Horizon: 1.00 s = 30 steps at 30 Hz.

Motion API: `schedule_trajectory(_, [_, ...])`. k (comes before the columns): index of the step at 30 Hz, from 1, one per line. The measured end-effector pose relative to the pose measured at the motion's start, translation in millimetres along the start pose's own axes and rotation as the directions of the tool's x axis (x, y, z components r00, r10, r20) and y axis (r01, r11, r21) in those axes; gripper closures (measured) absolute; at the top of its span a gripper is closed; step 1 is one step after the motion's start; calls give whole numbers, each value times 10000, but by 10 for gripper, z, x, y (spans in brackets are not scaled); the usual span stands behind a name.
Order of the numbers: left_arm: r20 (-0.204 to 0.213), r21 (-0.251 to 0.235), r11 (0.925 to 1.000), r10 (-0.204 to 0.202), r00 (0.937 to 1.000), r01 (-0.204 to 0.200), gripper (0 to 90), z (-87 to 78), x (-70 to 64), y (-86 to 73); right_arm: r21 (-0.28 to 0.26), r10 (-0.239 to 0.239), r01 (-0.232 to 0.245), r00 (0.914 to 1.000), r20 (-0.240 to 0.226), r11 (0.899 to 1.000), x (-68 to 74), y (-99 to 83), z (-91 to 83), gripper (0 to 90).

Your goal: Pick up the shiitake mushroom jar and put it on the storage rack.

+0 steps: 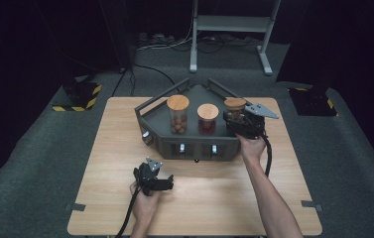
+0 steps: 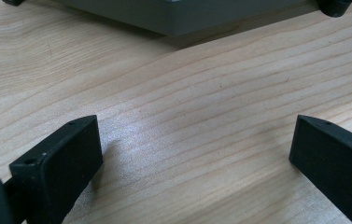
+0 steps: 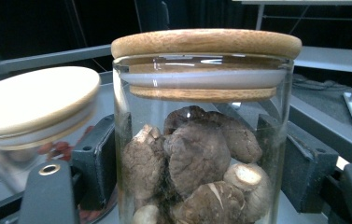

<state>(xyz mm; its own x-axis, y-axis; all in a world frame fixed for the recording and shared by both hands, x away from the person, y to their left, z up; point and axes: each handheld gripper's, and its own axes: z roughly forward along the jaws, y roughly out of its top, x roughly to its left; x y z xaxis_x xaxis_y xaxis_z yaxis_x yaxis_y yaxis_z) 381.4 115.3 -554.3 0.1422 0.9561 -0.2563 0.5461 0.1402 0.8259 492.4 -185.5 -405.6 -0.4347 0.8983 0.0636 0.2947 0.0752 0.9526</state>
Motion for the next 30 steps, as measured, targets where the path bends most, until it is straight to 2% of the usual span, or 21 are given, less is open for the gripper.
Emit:
schedule_trajectory(4, [-1,4,10000,3,10000,-3,22,0,0,0,-81,206,-206,9998,49,9998,-17,-24,44,257])
schedule_trajectory(15, [0,1,10000,2,10000,-2,22,0,0,0,-122,216,-217,9998,-45,9997,12,-86,117,256])
schedule_trajectory(30, [0,6,10000,8,10000,-8,22,0,0,0,-267,215,-218,9997,-125,9994,-21,-158,82,255])
